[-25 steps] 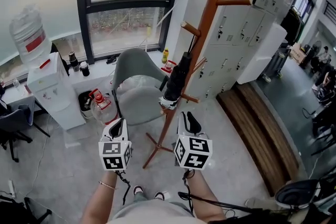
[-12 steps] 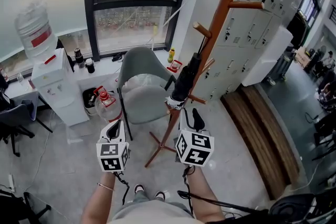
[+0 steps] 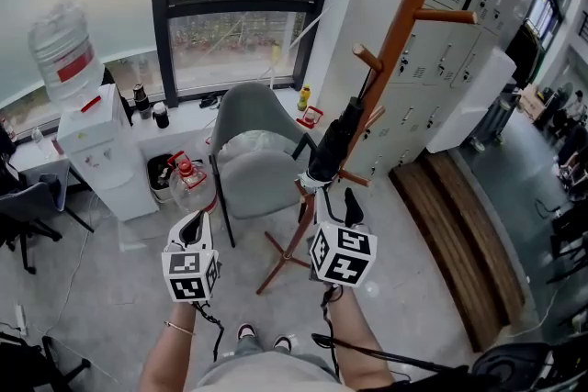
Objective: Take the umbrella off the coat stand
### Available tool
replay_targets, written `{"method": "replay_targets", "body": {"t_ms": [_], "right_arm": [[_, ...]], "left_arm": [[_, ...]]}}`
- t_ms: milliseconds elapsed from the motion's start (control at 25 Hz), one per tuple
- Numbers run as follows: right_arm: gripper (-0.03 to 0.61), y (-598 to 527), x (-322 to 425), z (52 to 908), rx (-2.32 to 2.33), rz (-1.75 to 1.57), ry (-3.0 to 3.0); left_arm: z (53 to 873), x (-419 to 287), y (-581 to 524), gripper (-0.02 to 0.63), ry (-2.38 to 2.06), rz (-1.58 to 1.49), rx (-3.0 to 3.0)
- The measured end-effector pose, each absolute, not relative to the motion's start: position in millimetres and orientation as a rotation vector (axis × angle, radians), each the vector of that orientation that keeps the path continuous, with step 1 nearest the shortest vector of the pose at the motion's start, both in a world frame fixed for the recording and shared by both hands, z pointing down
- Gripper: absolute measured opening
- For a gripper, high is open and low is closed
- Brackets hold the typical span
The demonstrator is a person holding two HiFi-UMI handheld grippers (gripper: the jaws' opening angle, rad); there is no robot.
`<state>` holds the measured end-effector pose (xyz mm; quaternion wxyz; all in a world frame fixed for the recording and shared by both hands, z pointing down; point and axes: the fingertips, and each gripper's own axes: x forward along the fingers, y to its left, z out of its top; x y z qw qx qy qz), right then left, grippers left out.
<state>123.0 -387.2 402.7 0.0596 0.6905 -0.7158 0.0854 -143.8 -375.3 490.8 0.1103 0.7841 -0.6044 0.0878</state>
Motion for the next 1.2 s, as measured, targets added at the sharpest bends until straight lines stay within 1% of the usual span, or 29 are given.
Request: {"method": "replay_targets", "body": {"t_ms": [240,520,880,1080,1200], "right_arm": [[0.249,-399,118,402,2.12,0.257,-2.137],[0.268,-416,115,402,2.158,0.24,-2.076],[0.275,-436,115,400,2.193,0.241,-2.0],[0.308,-446,114,399,2.227,0.239,-1.976],[0.316,-451,113,400,2.235,0.236,-1.946]], "left_arm": [[485,-164,-388,0.005,-1.809,0.246,2.3],[487,-177,-401,0.005,-1.81,0.237,2.296],[492,-193,-422,0.005,-1.808,0.199,2.269],[499,-192,-431,0.005,-1.78,0.171,2.27],[501,-194,-435,0.005,-1.776,0.158,2.262]]}}
